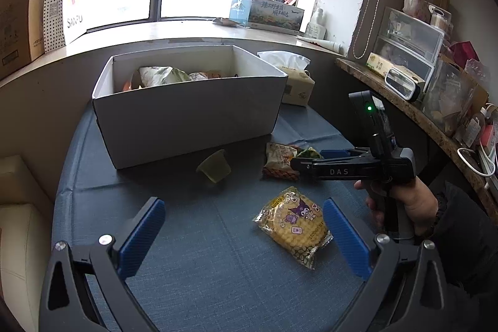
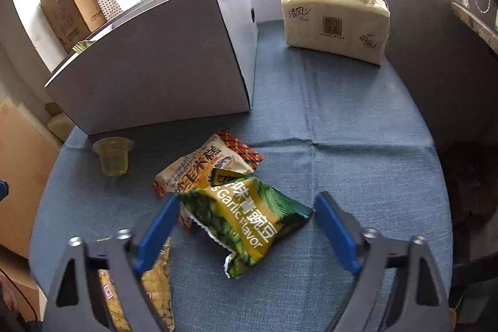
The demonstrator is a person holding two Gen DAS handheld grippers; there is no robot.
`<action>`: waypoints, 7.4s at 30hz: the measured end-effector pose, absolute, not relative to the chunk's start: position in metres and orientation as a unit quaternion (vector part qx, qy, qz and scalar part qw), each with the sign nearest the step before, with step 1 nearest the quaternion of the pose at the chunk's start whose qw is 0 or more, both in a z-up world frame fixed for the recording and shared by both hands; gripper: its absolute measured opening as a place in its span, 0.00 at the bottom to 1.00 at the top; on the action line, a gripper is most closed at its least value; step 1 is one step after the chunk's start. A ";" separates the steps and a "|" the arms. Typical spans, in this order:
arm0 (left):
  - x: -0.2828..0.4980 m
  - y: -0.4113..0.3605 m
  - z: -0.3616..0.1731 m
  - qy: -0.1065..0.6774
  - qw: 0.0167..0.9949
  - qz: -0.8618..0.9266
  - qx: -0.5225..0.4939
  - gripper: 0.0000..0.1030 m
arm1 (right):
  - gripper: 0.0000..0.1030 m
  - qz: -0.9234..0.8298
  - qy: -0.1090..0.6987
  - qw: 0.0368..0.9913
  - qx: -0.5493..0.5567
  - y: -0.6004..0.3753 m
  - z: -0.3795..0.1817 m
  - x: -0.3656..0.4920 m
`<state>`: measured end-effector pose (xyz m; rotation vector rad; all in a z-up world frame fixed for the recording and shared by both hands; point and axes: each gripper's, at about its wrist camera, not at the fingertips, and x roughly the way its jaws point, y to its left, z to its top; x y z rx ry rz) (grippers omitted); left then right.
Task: Organize snacks
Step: 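Grasp the green garlic pea bag with the right gripper while the left grasps another jelly cup, then drop the pea bag and jelly cup into the box and open both grippers, then withdraw both tools back over the last two snacks, then grasp the brown-orange cake pack with the right gripper, then grasp the round cookie pack with the left gripper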
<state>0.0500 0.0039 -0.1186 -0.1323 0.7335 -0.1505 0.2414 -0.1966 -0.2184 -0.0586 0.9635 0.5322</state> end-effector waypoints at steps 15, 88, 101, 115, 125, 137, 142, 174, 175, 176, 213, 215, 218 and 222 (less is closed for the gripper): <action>0.081 0.004 -0.140 0.385 0.917 -0.078 -0.068 1.00 | 0.46 0.299 0.432 0.851 -0.005 -0.221 -0.197 0.214; 0.279 0.117 -0.046 0.334 0.940 -0.002 -0.076 0.53 | 0.49 0.375 0.347 0.859 -0.031 -0.082 -0.055 0.358; 0.263 0.119 -0.060 0.349 0.934 0.010 -0.073 1.00 | 1.00 0.354 0.371 0.857 0.042 -0.108 -0.071 0.374; 0.137 0.070 -0.032 0.279 0.954 -0.069 -0.082 1.00 | 1.00 0.429 0.300 0.852 0.009 -0.164 -0.051 0.224; 0.077 0.032 -0.071 0.307 0.944 -0.096 -0.076 1.00 | 1.00 0.411 0.307 0.858 0.030 -0.212 -0.089 0.151; 0.066 0.005 -0.117 0.359 0.922 -0.123 -0.081 1.00 | 1.00 0.318 0.355 0.877 0.063 -0.260 -0.155 0.143; 0.063 0.005 -0.121 0.361 0.922 -0.116 -0.081 1.00 | 1.00 0.311 0.358 0.878 0.071 -0.267 -0.160 0.146; 0.061 -0.001 -0.140 0.385 0.915 -0.108 -0.048 1.00 | 0.99 0.265 0.465 0.837 -0.110 -0.139 -0.225 0.285; 0.061 0.000 -0.140 0.385 0.915 -0.109 -0.049 1.00 | 0.97 0.267 0.462 0.838 -0.114 -0.138 -0.224 0.283; 0.060 0.000 -0.141 0.385 0.915 -0.109 -0.048 1.00 | 0.89 0.264 0.459 0.839 -0.124 -0.138 -0.224 0.282; 0.138 -0.084 -0.204 0.466 0.834 -0.275 0.109 1.00 | 0.49 0.287 0.407 0.867 -0.013 -0.288 -0.167 0.134; 0.142 -0.085 -0.209 0.476 0.827 -0.282 0.102 0.99 | 0.49 0.288 0.406 0.867 -0.015 -0.285 -0.166 0.134; 0.141 -0.088 -0.209 0.468 0.831 -0.277 0.114 0.87 | 0.49 0.293 0.404 0.866 -0.017 -0.282 -0.166 0.134; 0.136 -0.080 -0.206 0.469 0.839 -0.260 0.095 0.77 | 0.49 0.297 0.404 0.865 -0.016 -0.280 -0.166 0.133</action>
